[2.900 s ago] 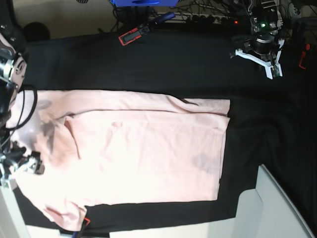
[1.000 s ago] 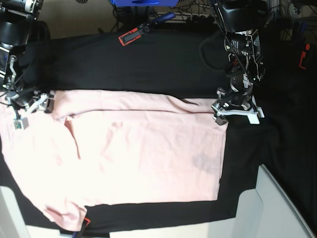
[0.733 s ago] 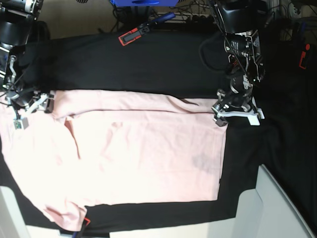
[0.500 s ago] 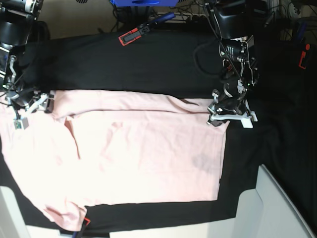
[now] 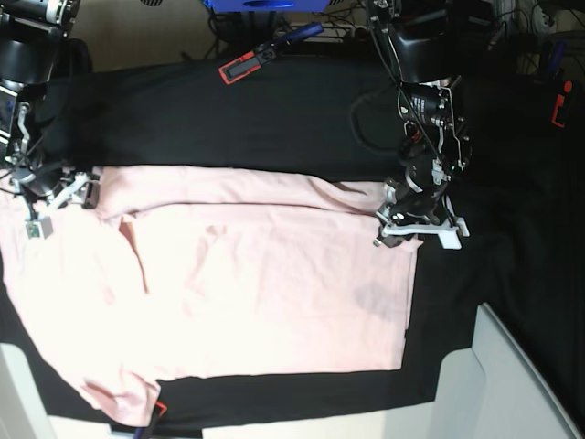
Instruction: Fold the T-shirt properly
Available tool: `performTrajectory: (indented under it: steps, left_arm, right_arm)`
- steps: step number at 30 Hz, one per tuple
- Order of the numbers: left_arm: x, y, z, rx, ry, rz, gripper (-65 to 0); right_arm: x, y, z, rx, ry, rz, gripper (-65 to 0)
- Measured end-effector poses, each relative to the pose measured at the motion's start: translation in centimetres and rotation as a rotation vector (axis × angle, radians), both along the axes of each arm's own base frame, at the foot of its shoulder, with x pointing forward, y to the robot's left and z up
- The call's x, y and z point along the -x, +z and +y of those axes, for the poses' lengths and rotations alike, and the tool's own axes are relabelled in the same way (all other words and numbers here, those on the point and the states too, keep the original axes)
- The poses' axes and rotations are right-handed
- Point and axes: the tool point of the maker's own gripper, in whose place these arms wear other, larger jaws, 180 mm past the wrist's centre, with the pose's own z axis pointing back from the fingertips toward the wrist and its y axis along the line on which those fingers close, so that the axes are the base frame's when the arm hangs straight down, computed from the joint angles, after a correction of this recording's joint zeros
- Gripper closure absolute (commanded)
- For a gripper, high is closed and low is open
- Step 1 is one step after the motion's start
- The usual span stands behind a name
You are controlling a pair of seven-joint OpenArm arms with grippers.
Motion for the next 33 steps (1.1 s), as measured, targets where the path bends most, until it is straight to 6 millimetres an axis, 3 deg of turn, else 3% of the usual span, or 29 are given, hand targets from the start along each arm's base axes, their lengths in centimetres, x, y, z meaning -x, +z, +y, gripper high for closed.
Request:
performTrajectory:
  steps: [23,28,33]
  left_arm:
    - [-4.4,-0.4,-2.6,0.085,-0.014,0.016,-10.7]
    - [-6.3,0.2,-2.3,0.071,0.035,-0.035,-10.7]
    - [-5.5,-1.0,-1.7,0.056,0.069,-0.025,-10.7]
  right_arm:
    - [0.0,0.0,0.1,-0.002,0.004,-0.002,-35.4]
    - [0.2,0.2,1.7,-0.046,0.105,-0.008,-35.4]
    - [0.3,0.2,2.4,-0.061,0.121,-0.01,-35.4]
